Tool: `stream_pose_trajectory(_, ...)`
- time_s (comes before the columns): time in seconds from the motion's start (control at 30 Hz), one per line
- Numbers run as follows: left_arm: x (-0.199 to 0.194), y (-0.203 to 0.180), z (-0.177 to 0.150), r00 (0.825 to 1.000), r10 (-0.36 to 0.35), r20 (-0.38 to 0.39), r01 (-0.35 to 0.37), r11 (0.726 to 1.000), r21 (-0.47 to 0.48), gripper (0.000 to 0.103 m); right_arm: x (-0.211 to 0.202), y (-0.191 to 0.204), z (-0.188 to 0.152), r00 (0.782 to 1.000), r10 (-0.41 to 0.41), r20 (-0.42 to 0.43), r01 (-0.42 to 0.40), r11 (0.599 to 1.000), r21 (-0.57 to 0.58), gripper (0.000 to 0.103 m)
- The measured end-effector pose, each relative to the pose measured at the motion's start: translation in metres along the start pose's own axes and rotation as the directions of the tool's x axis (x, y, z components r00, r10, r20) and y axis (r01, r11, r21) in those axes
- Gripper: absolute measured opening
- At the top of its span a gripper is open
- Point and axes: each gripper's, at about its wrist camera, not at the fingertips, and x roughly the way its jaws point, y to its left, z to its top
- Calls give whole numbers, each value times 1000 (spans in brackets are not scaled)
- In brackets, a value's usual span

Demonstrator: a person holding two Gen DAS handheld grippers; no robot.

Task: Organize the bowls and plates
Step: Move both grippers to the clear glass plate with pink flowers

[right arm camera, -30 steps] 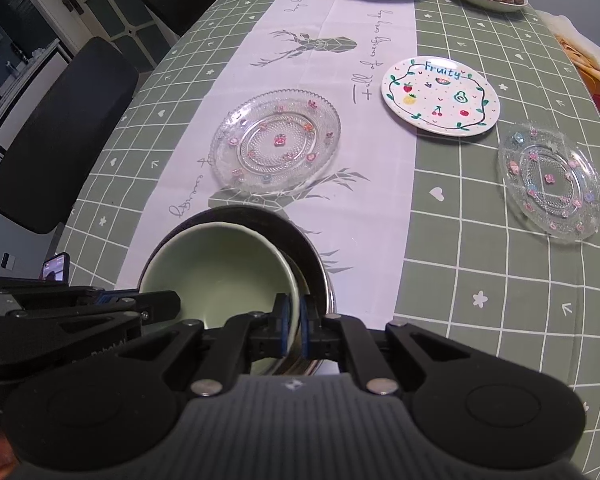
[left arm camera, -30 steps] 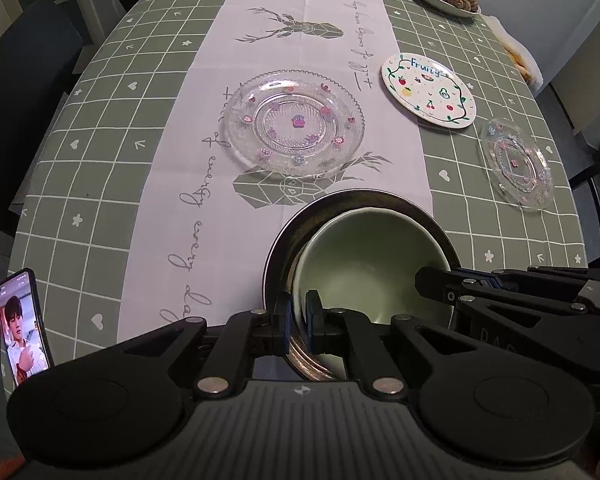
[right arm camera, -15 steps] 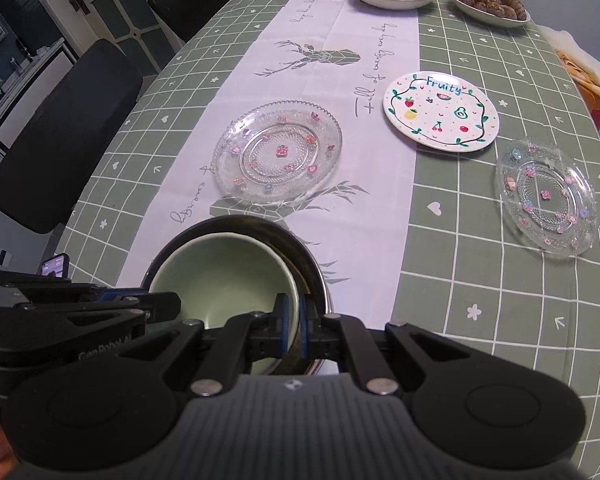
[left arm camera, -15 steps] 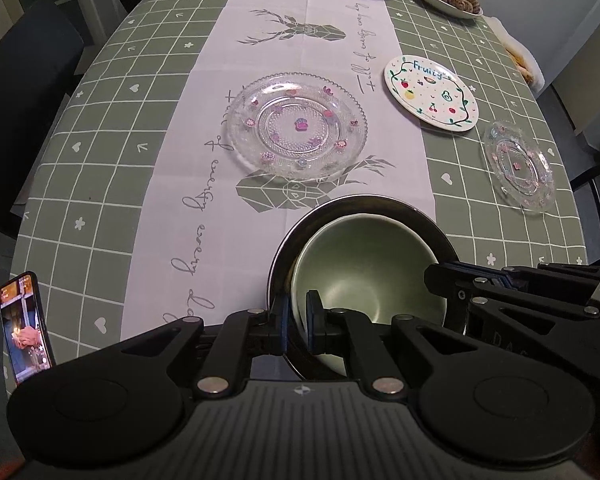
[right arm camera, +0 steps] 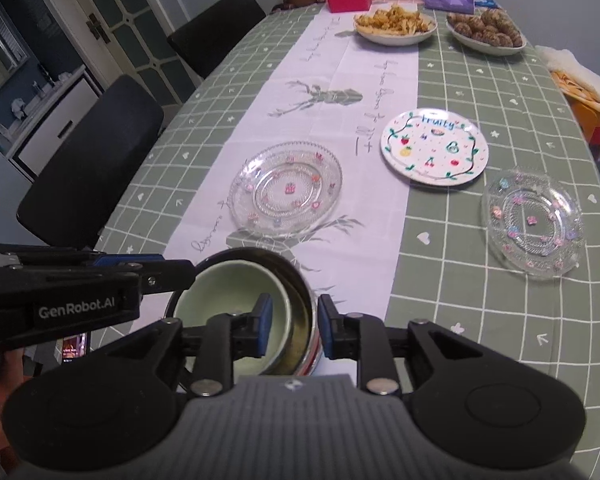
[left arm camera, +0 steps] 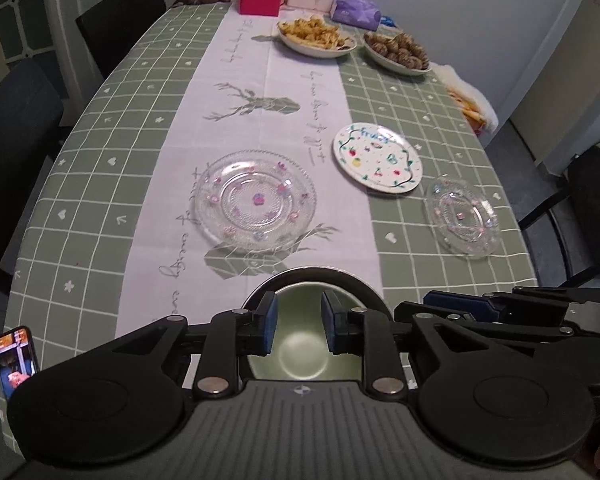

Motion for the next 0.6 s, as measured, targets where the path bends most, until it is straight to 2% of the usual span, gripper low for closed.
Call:
stream_pose_trajectory(0.1,-8,-14,0,997,-52,60,50,998,35,33,-14,-13,0,999,8,38,-9,1000,19,34)
stream_pose_trajectory(0.13,-9,-19,-1,995,-71,70,68,997,45,38,-19,-18,1,999,9,51,-10,1000,27,34)
stream_pose_trajectory(0.27,-10,-38,-2,975,-197,103,191,979,64,53,-36,-44,1,995,-7,96,0,998,71,39)
stream_pose_trajectory(0.43,0,-64,0,952,-258,167,253,966,48,57,-48,-90,1,989,-41,143,14,983,182,42)
stream_pose_trajectory(0.5,7,-73,2,938,-285,198,286,958,23,57,-49,-112,-1,986,-58,154,18,969,247,42)
stream_pose_trajectory(0.6,19,-87,4,929,-288,234,304,952,-34,57,-47,-144,-3,983,-94,159,36,941,338,42)
